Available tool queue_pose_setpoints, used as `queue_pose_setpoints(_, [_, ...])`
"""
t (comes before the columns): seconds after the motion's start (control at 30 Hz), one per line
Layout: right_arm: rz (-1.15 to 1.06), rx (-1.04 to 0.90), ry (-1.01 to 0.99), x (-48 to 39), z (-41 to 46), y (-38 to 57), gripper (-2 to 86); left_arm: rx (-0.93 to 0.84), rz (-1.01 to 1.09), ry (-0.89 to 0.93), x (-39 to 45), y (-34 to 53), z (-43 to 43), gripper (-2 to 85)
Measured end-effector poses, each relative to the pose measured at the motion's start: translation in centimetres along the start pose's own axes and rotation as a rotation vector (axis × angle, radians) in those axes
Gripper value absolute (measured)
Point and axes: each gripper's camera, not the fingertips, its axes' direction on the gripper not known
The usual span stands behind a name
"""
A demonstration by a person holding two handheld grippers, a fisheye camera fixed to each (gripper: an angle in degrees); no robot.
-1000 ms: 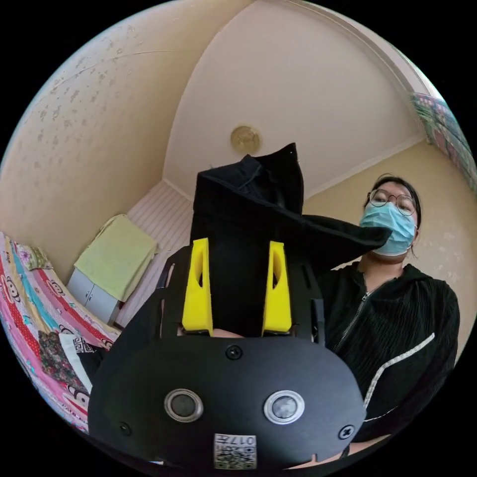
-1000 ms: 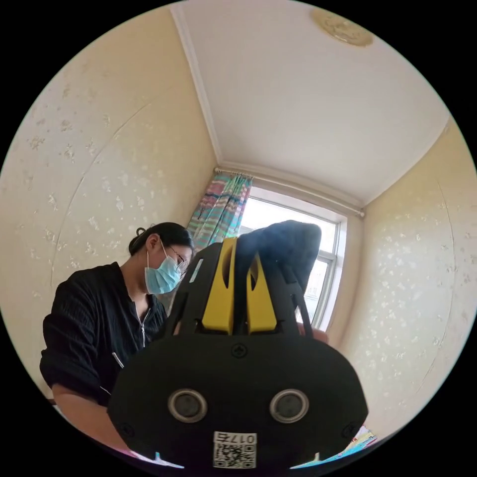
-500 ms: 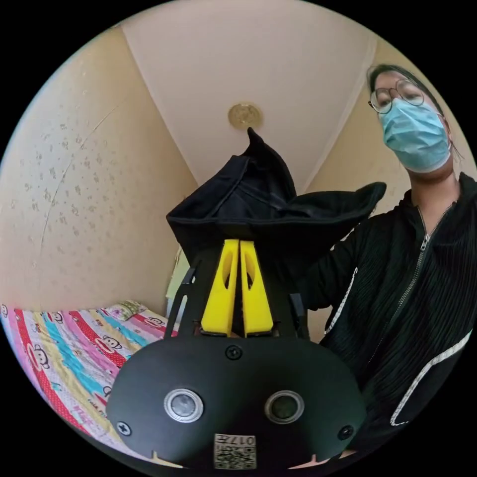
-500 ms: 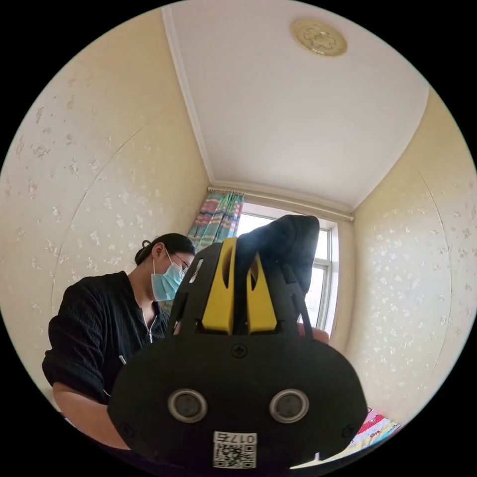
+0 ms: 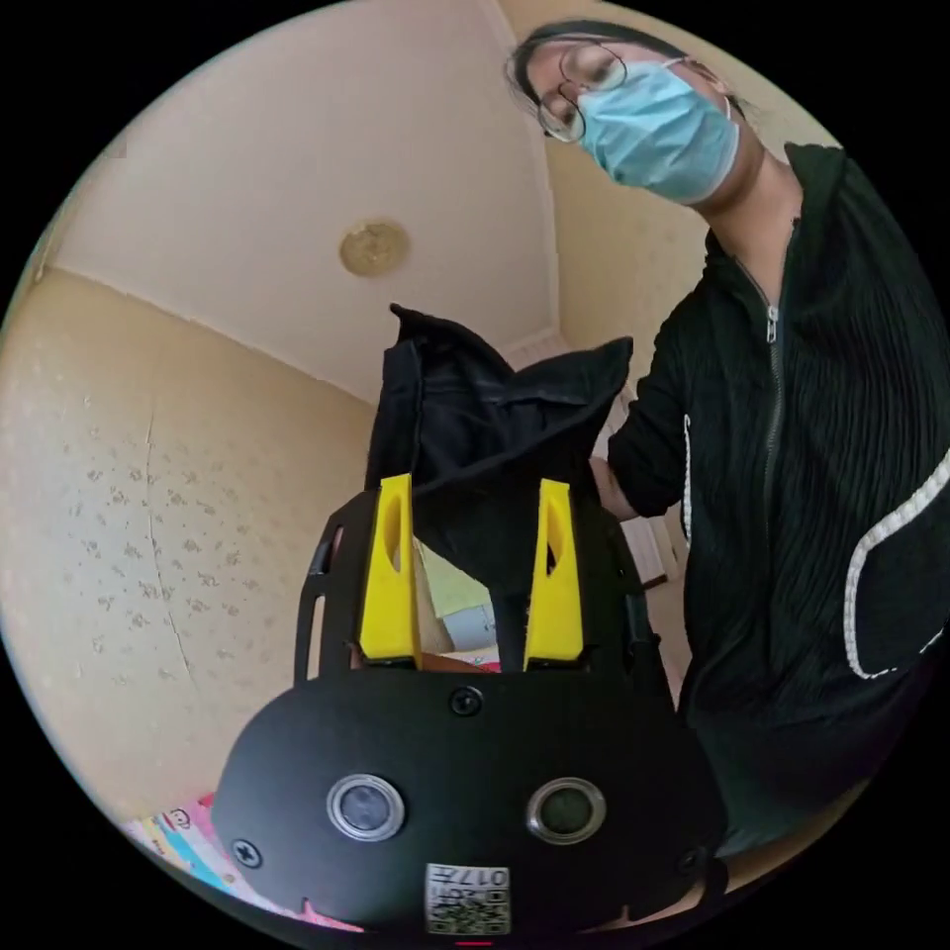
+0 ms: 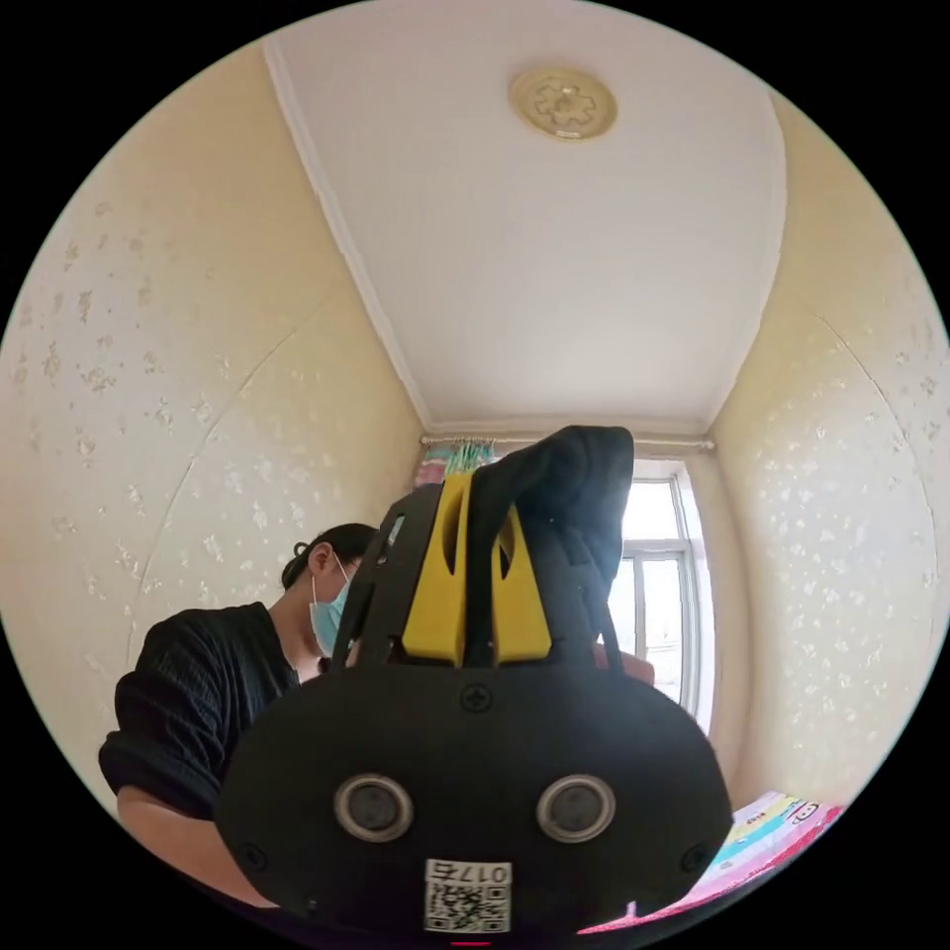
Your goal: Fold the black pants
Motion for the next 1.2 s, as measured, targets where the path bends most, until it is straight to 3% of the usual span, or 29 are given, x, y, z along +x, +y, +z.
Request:
queue_pose_setpoints(0.1, [0.042,0.018,-0.038,1.0,-0.2,0.1,-0.3,-0.075,0.082,-0.039,2.1,0.4,3.7,17.2])
queue_pose_setpoints(0.37, [0.078,0.005,-0.112,1.5,1.4,-0.4,-0.3,-0.188,0.201,0.129,3.1,0.0,12.8,16.1])
queue_pose_setpoints(0.5, [0.086,0.02,-0.052,1.0,1.2,-0.7,-0.3,-0.197,0.226,0.125,5.7,-0.8,16.3,8.8])
queue_pose_setpoints(0.67, [0.131,0.069,-0.027,0.8,-0.4,-0.1,-0.3,-0.189,0.099,0.119,8.8,1.0,20.0,2.0])
queue_pose_setpoints(0.83, [0.174,0.083,0.019,0.4,-0.6,0.4,-0.3,-0.269,0.139,0.068,13.1,1.4,23.0,3.8])
queue_pose_setpoints(0.97, [0.198,0.087,0.012,0.3,0.3,0.4,-0.3,-0.265,0.181,0.105,14.9,0.3,24.1,15.6])
queue_pose_setpoints(1.2, [0.237,0.096,-0.026,0.6,4.1,1.5,-0.3,-0.35,0.332,0.127,18.8,-3.8,29.6,10.9])
